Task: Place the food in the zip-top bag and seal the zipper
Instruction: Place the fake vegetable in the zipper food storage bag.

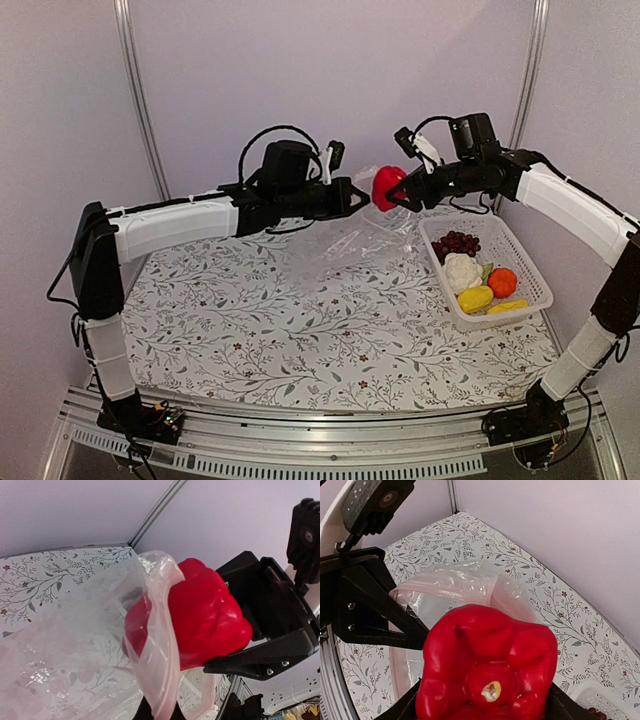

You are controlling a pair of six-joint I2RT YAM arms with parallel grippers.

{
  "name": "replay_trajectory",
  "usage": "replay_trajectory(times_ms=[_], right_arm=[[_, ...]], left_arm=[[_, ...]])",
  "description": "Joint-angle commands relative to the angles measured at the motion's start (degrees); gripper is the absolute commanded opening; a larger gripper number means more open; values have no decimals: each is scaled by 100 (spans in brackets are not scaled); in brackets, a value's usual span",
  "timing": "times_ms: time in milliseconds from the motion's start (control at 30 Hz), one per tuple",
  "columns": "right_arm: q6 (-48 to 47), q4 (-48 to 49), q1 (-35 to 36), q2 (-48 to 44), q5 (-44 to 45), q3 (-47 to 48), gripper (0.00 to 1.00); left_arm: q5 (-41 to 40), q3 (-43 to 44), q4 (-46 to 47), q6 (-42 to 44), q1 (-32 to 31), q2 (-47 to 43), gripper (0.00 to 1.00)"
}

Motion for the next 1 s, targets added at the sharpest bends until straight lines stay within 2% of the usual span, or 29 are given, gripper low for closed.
replay_trajectory(times_ms=[0, 100, 133, 300, 467, 533, 600, 667, 800, 867, 967], right_arm=[[-98, -381, -8, 210, -254, 310, 79], [-141, -700, -8, 144, -739, 637, 98], [-151, -761, -15, 58, -804, 718, 99], [31, -947, -283, -155, -1395, 1199, 99], [224, -1354, -996, -230, -2196, 1558, 99], [161, -1371, -1340, -395, -2375, 1423, 99], [61, -1098, -1497, -680, -2004, 924, 99], [68, -879, -1507, -916, -1446, 209, 97], [-181, -929, -1400, -1010, -1829, -332, 87], [-89, -586, -1060, -1190, -1743, -540, 85], [-232, -426, -411, -992, -1188, -262, 86]], left_arm=[[-103, -184, 83, -8, -57, -321, 0], [-394, -304, -189, -22, -37, -502, 0], [-502, -349, -326, -18, -25, -571, 0], [-764, -822, -539, -35, 129, -967, 0], [-1119, -1013, -1245, 244, 514, -1519, 0], [-1418, -1061, -1517, 492, 680, -1843, 0], [-1747, -994, -1972, 666, 895, -2122, 0], [-1867, -998, -2268, 709, 1122, -2224, 0], [-1498, -1094, -2375, 669, 1245, -2051, 0], [-1132, -1231, -2006, 458, 1236, -1933, 0], [-879, -1333, -1405, 148, 1170, -1727, 0]])
